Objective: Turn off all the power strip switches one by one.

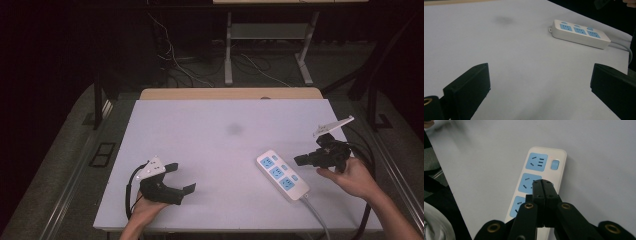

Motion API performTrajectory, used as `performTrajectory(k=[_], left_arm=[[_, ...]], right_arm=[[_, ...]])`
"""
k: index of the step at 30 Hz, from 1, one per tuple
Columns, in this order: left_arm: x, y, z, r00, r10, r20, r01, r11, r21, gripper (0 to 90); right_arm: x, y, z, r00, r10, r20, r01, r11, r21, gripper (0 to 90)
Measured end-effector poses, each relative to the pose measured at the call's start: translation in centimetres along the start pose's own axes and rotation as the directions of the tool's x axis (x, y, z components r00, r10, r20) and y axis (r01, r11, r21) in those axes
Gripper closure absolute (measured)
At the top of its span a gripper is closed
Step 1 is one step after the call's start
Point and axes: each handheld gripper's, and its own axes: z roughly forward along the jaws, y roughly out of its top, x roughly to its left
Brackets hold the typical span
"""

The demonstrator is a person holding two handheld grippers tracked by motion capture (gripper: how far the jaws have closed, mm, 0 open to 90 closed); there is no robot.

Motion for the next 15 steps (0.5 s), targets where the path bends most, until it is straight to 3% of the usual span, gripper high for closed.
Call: performTrajectory(k=[15], left_arm=[[0.1,0.0,0.0,1.0000,-0.001,0.001,0.001,1.0000,-0.003,1.1]], right_arm=[[-1.1,1.1,1.3,0.9999,0.008,0.008,-0.009,1.000,0.026,89.6]])
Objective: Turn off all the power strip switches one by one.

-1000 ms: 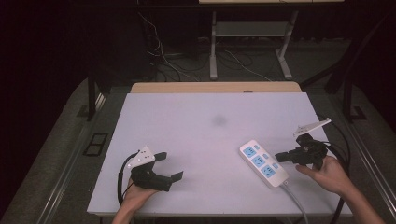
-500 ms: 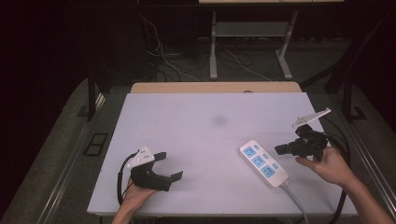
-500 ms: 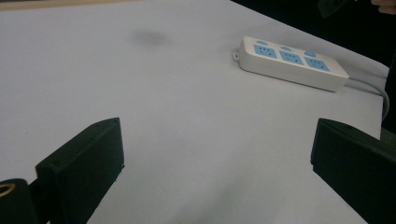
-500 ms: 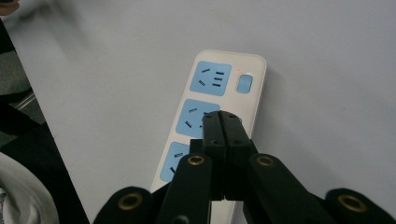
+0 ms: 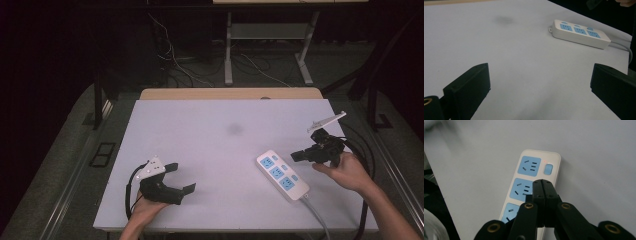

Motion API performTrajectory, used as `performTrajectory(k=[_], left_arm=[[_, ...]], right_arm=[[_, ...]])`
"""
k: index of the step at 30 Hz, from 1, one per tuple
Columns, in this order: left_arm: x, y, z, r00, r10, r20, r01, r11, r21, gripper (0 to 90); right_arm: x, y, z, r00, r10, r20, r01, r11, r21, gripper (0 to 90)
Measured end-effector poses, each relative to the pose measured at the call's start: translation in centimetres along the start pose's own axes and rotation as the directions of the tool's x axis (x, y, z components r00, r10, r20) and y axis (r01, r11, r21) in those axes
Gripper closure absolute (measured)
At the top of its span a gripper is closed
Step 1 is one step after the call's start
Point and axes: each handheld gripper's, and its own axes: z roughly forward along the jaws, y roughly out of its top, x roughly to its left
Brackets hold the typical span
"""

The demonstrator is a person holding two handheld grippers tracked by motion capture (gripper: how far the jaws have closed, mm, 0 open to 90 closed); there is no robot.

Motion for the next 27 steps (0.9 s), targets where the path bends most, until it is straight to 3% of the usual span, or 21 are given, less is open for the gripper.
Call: performTrajectory(k=[27], left_arm=[[0.0,0.0,0.1,1.0000,0.001,0.004,-0.001,1.0000,0.004,1.1]], right_arm=[[-0.8,0.9,2.8,0.9999,0.000,-0.013,0.001,0.999,0.042,89.6]])
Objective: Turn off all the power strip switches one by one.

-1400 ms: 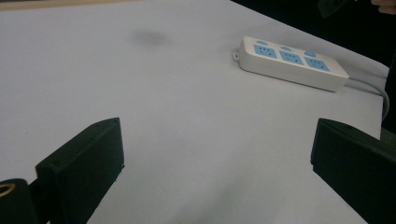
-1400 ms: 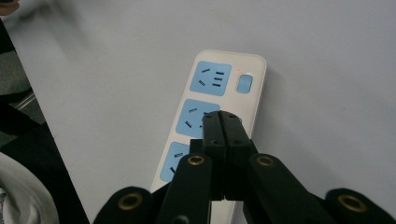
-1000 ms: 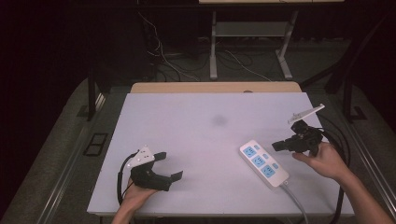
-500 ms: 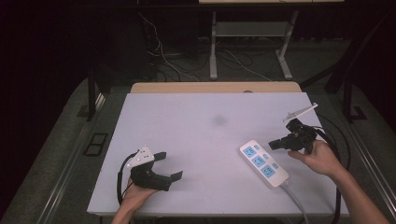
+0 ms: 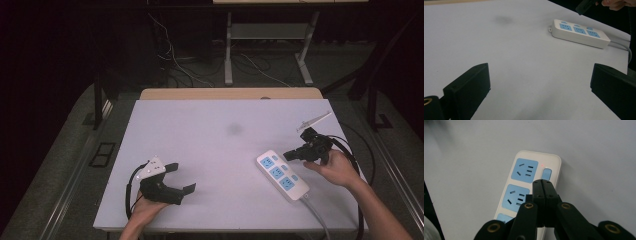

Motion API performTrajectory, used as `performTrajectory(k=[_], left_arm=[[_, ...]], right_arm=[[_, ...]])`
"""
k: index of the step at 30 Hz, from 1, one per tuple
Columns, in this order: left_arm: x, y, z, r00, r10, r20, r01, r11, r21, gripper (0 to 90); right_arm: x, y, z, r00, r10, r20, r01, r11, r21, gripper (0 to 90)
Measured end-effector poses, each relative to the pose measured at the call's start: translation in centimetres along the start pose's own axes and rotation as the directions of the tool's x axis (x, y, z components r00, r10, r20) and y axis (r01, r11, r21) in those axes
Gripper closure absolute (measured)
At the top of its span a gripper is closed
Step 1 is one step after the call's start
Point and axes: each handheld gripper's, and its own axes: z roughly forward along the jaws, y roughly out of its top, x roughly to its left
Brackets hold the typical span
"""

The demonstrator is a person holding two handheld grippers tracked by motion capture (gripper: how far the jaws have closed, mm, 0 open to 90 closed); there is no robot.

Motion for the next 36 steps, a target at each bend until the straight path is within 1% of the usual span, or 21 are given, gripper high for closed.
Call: performTrajectory(k=[16,21,26,29,30,32,36], left_arm=[[0.0,0.0,0.0,1.0000,0.002,0.003,-0.002,1.0000,0.001,1.1],[0.0,0.0,0.0,1.0000,0.002,0.003,-0.002,1.0000,0.001,1.1],[0.0,0.0,0.0,1.0000,0.003,0.002,-0.003,1.0000,0.002,1.1],[0.0,0.0,0.0,1.0000,0.003,0.001,-0.003,1.0000,0.003,1.1],[0.0,0.0,0.0,1.0000,0.002,0.002,-0.002,1.0000,0.004,1.1],[0.0,0.0,0.0,1.0000,0.004,0.004,-0.004,1.0000,0.004,1.1],[0.0,0.0,0.0,1.0000,0.006,0.005,-0.006,1.0000,0.007,1.1]], right_arm=[[-0.2,-0.2,1.3,0.9999,0.001,-0.012,0.000,0.999,0.034,89.6],[-0.2,-0.3,1.8,0.9999,0.001,-0.017,0.000,0.999,0.054,89.6],[-0.1,-0.6,2.4,1.0000,-0.007,-0.003,0.007,0.996,0.086,89.6],[-0.2,-0.7,2.4,0.9999,-0.004,-0.011,0.005,0.997,0.077,89.6],[-0.2,-0.7,2.4,0.9999,-0.009,-0.006,0.010,0.997,0.075,89.6],[0.0,-0.7,2.4,0.9993,-0.030,0.022,0.028,0.997,0.072,89.6],[0.2,-0.8,2.4,0.9987,-0.037,0.035,0.035,0.997,0.065,89.7]])
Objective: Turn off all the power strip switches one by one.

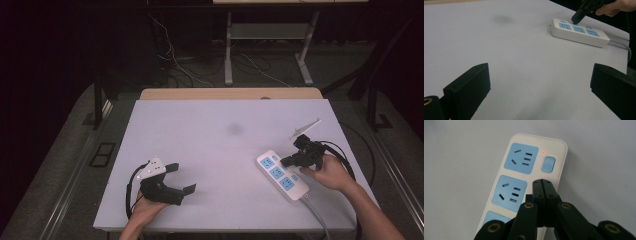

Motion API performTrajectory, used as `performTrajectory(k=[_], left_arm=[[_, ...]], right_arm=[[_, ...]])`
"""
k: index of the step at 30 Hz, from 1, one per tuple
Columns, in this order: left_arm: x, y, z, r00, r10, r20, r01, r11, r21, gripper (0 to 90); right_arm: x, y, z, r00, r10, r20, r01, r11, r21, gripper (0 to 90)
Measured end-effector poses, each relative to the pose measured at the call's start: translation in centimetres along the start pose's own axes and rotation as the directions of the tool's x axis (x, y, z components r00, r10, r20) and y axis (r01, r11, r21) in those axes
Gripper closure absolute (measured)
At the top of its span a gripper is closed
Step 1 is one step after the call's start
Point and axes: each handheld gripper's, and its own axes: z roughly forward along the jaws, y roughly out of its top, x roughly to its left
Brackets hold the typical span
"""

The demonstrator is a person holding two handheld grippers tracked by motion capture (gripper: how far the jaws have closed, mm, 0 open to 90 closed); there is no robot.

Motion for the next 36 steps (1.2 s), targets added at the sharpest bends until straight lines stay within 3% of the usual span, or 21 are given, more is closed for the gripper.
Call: performTrajectory(k=[11,21,27,31,35,36], left_arm=[[0.1,0.0,-0.2,1.0000,-0.003,-0.006,0.003,1.0000,-0.008,1.2],[0.1,0.0,-0.2,0.9999,-0.004,-0.010,0.004,1.0000,-0.008,1.2],[0.2,0.0,-0.1,1.0000,-0.006,-0.008,0.006,1.0000,-0.006,1.2],[0.2,0.0,-0.1,1.0000,-0.007,-0.007,0.007,1.0000,-0.003,1.2],[0.2,0.0,0.0,1.0000,-0.004,-0.005,0.004,1.0000,0.002,1.2],[0.2,0.0,0.0,1.0000,-0.004,-0.004,0.004,1.0000,0.002,1.2]], right_arm=[[0.3,-0.4,0.2,0.9995,0.014,0.027,-0.014,1.000,-0.017,90.0],[0.8,-0.6,0.2,0.9983,-0.012,0.057,0.014,0.999,-0.037,90.0],[1.0,-0.5,0.0,0.9972,-0.034,0.067,0.036,0.999,-0.015,90.0],[0.7,-0.6,-0.1,0.9984,-0.023,0.051,0.023,1.000,-0.010,89.9],[0.7,-0.5,-0.5,0.9980,-0.027,0.058,0.028,1.000,-0.012,90.0],[0.7,-0.4,-0.6,0.9973,-0.027,0.068,0.027,1.000,0.008,89.9]])
